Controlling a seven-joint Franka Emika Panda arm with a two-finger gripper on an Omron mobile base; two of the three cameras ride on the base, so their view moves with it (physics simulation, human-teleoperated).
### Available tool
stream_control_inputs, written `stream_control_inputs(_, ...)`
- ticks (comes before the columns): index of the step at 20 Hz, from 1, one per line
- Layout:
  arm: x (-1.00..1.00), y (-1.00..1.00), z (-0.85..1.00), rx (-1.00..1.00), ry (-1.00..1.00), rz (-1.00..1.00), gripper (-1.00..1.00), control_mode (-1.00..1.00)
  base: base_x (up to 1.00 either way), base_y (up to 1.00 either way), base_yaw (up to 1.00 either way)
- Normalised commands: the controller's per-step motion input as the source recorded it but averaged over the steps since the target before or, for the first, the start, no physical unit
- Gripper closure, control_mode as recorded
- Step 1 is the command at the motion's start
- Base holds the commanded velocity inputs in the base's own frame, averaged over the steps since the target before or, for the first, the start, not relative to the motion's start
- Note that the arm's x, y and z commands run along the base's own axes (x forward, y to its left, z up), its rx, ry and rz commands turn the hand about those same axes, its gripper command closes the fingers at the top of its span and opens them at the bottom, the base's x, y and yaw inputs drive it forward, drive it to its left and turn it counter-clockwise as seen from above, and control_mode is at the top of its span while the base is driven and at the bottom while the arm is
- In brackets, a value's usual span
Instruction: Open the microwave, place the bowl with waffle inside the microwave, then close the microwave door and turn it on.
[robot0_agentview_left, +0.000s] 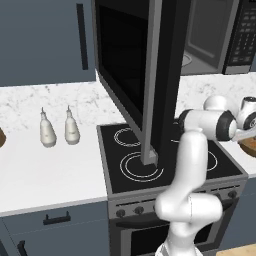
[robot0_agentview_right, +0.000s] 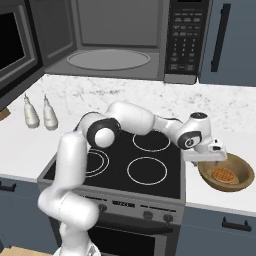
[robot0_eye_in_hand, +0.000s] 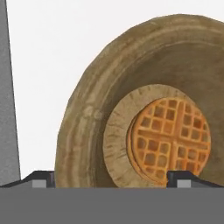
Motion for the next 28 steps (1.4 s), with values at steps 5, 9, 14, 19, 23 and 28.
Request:
stream_control_inputs(5, -0.34, 0.15, -0.44, 0.0, -0.01, 0.09, -1.0, -1.0, 0.0, 0.0, 0.0)
stream_control_inputs(9, -0.22, 0.12, -0.62, 0.0, 0.02, 0.09, -1.0, -1.0, 0.0, 0.0, 0.0)
stream_control_inputs(14, 0.02, 0.14, -0.32, 0.0, 0.01, 0.01, 1.0, -1.0, 0.0, 0.0, 0.0)
stream_control_inputs(19, -0.11, 0.01, 0.02, 0.01, 0.0, 0.03, 1.0, -1.0, 0.0, 0.0, 0.0)
stream_control_inputs(23, -0.88, 0.22, 0.68, 0.0, -0.17, 0.34, 1.0, -1.0, 0.0, 0.0, 0.0)
stream_control_inputs(28, -0.81, 0.38, 1.0, -0.04, -0.24, 0.42, 1.0, -1.0, 0.0, 0.0, 0.0)
